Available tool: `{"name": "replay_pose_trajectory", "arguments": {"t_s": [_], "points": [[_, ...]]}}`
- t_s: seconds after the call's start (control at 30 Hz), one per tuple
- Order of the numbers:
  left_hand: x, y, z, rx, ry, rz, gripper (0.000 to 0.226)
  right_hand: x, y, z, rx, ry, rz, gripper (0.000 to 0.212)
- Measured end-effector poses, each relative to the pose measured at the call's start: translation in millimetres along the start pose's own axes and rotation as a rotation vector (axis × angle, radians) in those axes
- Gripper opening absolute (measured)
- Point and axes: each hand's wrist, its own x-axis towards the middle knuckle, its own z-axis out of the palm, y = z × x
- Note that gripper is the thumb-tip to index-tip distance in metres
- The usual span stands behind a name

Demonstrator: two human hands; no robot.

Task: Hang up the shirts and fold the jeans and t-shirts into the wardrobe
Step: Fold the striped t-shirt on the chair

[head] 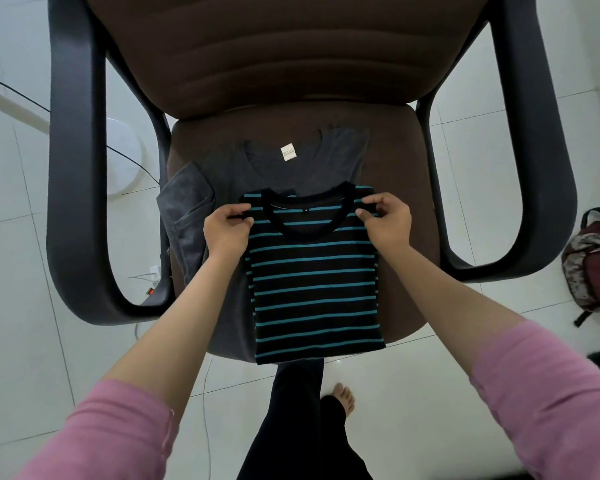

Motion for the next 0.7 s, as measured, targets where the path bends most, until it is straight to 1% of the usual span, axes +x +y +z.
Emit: {"name": "replay_pose_trajectory", "arguments": {"t_s": [0.07,0.17,0.27,0.3,0.37,0.43,0.5,0.6,0.7], "points": [[-1.3,-1.9,-0.1,-0.025,0.004,0.004,0.025,0.9,3.2,-0.9,0.008,0.017,0.048,0.015],[-4.9,-2.6,0.8,-0.075,0.01,-0.033,0.021,0.6,4.4,-2.5,0.013,0.022,0.107,0.016],[-14.1,-3.7,2.7,-0.103,0.117,-0.099,0.011,-7.6,2.9,-1.2,-0.043,0.066,0.146,0.02],[-20.3,-5.1,3.3,-0.112,0.131,-0.129,0.012,-12.7,4.7,-0.1,-0.039,0.08,0.159,0.02],[-34.5,-11.2,4.7,-0.123,0.085,-0.179,0.014,-26.2,9.6,1.4,0.013,0.069,0.191,0.02],[-45.2,-19.9,4.7,-0.107,-0.007,-0.176,0.014,-41.5,15.0,0.0,0.043,0.024,0.196,0.02],[-50.4,-23.1,2.4,-0.083,-0.067,-0.171,0.014,-52.6,21.5,-2.6,0.022,-0.039,0.175,0.02],[-52.8,-23.1,-1.8,-0.101,-0.089,-0.235,0.014,-59.9,31.4,-8.5,-0.034,-0.138,0.127,0.019],[-52.9,-22.9,-5.1,-0.109,-0.139,-0.289,0.018,-60.5,34.7,-14.7,-0.022,-0.215,0.121,0.018]]}}
